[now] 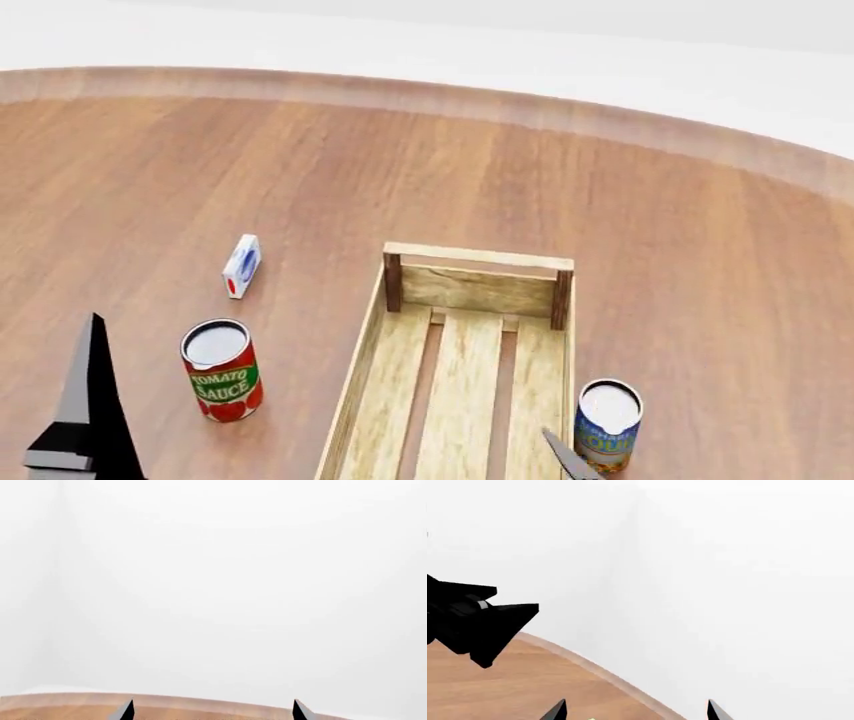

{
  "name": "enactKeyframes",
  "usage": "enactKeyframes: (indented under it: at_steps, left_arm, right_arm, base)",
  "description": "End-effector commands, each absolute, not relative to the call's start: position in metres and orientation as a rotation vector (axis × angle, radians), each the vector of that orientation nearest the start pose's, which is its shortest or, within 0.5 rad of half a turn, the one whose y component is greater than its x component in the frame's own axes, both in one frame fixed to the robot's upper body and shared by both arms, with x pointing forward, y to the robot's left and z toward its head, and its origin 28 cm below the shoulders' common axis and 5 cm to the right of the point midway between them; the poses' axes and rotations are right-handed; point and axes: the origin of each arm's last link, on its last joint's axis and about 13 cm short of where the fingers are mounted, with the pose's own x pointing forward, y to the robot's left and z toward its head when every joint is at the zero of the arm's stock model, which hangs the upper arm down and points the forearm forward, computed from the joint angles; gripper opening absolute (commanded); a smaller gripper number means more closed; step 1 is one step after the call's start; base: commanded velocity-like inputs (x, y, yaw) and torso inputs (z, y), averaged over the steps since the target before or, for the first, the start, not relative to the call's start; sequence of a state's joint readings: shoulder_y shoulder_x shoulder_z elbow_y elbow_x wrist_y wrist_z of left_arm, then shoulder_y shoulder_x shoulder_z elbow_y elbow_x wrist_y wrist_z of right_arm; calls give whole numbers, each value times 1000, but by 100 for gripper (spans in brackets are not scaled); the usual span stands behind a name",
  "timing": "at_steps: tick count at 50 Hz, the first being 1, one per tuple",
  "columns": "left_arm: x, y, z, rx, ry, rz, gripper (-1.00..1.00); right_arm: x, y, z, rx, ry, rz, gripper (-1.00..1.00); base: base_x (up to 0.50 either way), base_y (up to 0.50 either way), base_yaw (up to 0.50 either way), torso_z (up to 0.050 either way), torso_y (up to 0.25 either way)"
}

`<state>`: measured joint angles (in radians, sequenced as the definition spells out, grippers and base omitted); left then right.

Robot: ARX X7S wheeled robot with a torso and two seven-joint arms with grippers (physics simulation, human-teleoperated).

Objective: Pick up the butter and put it in the tray.

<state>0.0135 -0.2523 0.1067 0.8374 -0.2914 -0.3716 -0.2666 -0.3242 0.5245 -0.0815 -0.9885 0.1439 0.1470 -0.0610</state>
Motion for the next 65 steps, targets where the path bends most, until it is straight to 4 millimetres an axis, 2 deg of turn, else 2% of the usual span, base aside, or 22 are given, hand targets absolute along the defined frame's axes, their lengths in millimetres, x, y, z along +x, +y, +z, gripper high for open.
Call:
enactKeyframes:
  at_steps: [1, 10, 14, 18, 31, 34, 45, 65]
  left_arm:
    - [171, 204, 150, -83, -377, -73, 100]
    - [171, 202, 149, -92, -368, -86, 100]
    - [171, 202, 149, -90, -367, -88, 100]
    - [170, 202, 150, -87, -369, -88, 100]
    - [170, 203, 149, -86, -366, -88, 100]
    - [170, 202, 149, -84, -366, -88, 100]
    - [170, 202, 148, -79, -366, -87, 100]
    - [169, 201, 149, -80, -365, -90, 100]
  right_arm:
    - [107, -144, 153, -319, -315, 706, 100]
    - [115, -164, 138, -229, -190, 789, 100]
    - [112, -168, 130, -271, -86, 874, 100]
    - [115, -175, 126, -240, -48, 875, 100]
    - [127, -181, 130, -234, 38, 899, 100]
    - [129, -184, 126, -243, 92, 904, 100]
    - [127, -191, 118, -262, 229, 931, 100]
    - [119, -206, 119, -322, 434, 939, 100]
  base:
    - [0, 0, 0, 0, 0]
    - [0, 0, 0, 0, 0]
    - [0, 0, 0, 0, 0]
    - [0, 0, 0, 0, 0]
    - [0, 0, 0, 0, 0]
    - [0, 0, 0, 0, 0]
    - [0, 0, 0, 0, 0]
    - [0, 0, 0, 0, 0]
